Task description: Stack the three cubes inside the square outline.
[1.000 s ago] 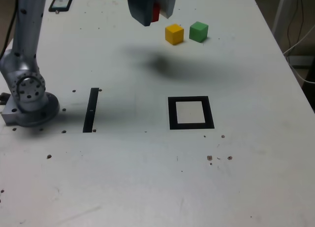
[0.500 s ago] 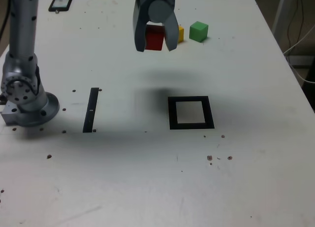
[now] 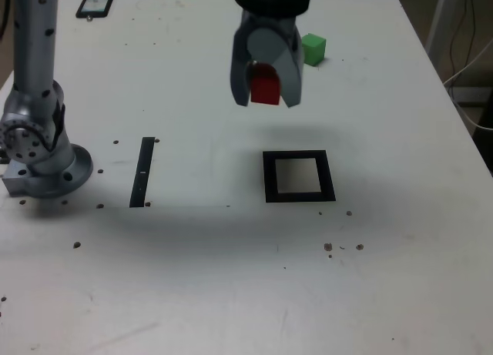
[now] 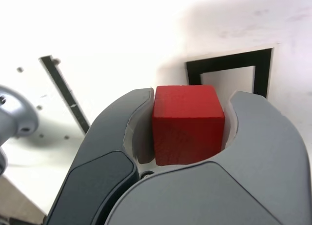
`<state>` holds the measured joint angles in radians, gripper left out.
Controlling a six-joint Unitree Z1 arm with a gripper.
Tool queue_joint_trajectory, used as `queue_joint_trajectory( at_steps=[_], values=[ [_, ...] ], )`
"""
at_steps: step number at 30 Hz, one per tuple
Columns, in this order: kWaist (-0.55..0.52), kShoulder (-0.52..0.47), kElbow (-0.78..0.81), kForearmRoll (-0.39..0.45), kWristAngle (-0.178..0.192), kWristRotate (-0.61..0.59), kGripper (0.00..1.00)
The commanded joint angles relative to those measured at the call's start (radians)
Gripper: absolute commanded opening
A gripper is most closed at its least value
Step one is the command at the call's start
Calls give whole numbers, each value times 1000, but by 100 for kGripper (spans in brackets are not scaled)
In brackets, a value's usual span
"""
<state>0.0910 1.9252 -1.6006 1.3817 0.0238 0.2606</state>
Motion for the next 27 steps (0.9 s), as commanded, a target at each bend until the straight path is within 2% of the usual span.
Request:
queue_joint_trajectory(
  at_steps=[1,5,9,17,21,27],
  values=[
    [-4,32,13,-19,3,3,39],
    [-5,68,26,-60,-8,4,39],
    [-13,62,30,-84,-29,-20,39],
    [-99,46,85,-154,-58,-159,39],
    [-142,28,146,-214,-69,-213,39],
    [-173,26,202,-311,-84,-222,39]
  ],
)
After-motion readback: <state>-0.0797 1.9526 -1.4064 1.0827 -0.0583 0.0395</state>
